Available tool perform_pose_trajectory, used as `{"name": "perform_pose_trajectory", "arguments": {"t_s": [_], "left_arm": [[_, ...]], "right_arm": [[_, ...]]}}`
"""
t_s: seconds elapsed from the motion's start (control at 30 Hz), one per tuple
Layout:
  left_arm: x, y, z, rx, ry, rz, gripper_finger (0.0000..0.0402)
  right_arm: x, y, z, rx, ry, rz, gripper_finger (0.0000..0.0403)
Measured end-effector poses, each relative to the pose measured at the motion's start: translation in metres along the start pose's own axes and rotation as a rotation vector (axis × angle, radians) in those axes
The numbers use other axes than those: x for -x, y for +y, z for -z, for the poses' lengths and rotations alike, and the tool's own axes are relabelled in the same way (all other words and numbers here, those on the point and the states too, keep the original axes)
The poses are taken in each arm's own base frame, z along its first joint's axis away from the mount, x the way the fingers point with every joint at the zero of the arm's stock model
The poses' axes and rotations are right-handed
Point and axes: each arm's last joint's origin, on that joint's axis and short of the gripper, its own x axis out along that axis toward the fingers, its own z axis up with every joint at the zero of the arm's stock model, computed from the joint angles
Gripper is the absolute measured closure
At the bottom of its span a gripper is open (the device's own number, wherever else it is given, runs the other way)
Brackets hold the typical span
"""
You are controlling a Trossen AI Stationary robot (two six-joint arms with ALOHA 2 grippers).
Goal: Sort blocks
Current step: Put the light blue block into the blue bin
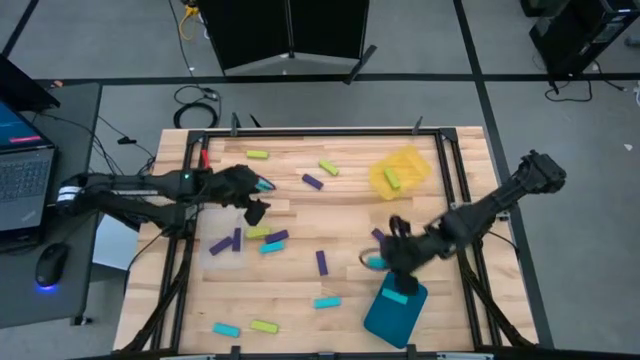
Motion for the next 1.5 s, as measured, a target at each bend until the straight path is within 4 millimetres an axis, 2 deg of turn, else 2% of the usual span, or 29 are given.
{"name": "perform_pose_trajectory", "arguments": {"t_s": [0.13, 0.27, 0.33, 0.53, 0.7, 0.8, 1.03, 1.13, 1.27, 1.5], "left_arm": [[-0.012, 0.014, -0.005, -0.024, 0.065, -0.023, 0.0109], [-0.018, 0.024, -0.013, -0.064, 0.145, -0.082, 0.0119], [-0.020, 0.027, -0.017, -0.084, 0.172, -0.104, 0.0121], [-0.032, 0.035, -0.023, -0.169, 0.252, -0.191, 0.0121], [-0.050, 0.042, -0.020, -0.228, 0.338, -0.205, 0.0121], [-0.061, 0.045, -0.018, -0.273, 0.397, -0.205, 0.0121], [-0.078, 0.046, -0.024, -0.355, 0.478, -0.208, 0.0121], [-0.083, 0.044, -0.030, -0.396, 0.497, -0.205, 0.0121], [-0.089, 0.044, -0.032, -0.426, 0.523, -0.205, 0.0121], [-0.093, 0.047, -0.032, -0.430, 0.538, -0.229, 0.0121]], "right_arm": [[-0.002, 0.023, 0.017, -0.064, 0.075, -0.061, 0.0292], [-0.007, 0.037, 0.029, -0.122, 0.119, -0.063, 0.0289], [-0.012, 0.042, 0.033, -0.151, 0.141, -0.050, 0.0260], [-0.038, 0.051, 0.042, -0.186, 0.220, 0.012, 0.0134], [-0.054, 0.050, 0.043, -0.154, 0.270, 0.038, 0.0072], [-0.045, 0.046, 0.038, -0.129, 0.202, 0.048, 0.0056], [0.006, 0.032, 0.026, -0.082, -0.095, 0.086, 0.0063], [0.022, 0.026, 0.022, -0.061, -0.197, 0.122, 0.0068], [0.032, 0.021, 0.021, -0.041, -0.251, 0.142, 0.0072], [0.033, 0.021, 0.022, -0.016, -0.248, 0.150, 0.0071]]}}
